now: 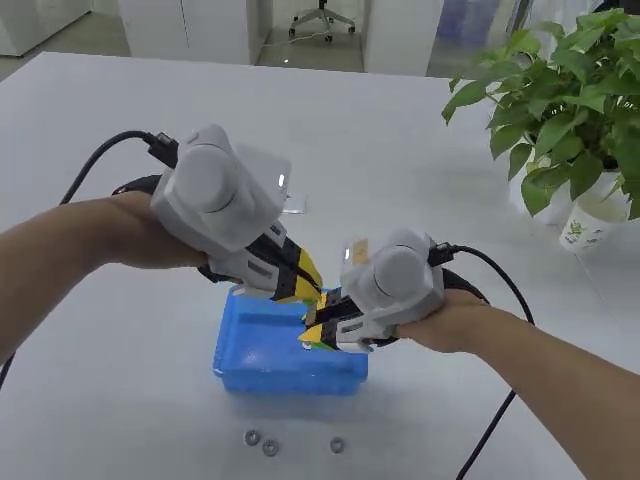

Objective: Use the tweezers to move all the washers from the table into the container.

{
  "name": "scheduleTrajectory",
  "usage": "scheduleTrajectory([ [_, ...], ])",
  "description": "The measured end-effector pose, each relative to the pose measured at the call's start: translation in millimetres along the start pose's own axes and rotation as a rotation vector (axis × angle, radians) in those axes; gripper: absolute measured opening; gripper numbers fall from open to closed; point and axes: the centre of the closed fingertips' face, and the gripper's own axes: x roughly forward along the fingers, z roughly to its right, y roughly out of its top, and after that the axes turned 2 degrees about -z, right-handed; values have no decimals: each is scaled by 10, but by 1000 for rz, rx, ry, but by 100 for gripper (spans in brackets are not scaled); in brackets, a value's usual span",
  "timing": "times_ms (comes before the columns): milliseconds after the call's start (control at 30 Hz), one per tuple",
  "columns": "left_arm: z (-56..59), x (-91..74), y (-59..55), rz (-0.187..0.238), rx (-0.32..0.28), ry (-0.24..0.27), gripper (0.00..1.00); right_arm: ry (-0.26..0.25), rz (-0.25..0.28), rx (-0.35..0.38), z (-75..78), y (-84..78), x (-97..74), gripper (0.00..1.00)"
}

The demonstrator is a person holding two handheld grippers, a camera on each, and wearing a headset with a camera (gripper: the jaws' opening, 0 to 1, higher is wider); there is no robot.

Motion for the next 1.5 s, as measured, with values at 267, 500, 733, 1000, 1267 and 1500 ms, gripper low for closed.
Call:
scheduleTrajectory([
  [267,115,-137,175,10,7,-3,5,-24,22,-6,-101,118,-185,12],
  [500,252,-181,312,22,20,-13,5,-40,24,-19,-228,172,-300,12],
  [733,400,-166,399,30,34,-32,5,-55,24,-11,-376,147,-385,12],
  [1000,564,-95,414,38,36,-57,5,-59,14,1,-545,57,-397,12],
  [1267,707,-2,368,40,35,-79,5,-56,5,14,-713,-62,-363,12],
  [1500,828,115,295,39,33,-107,5,-43,-10,27,-848,-192,-291,12],
])
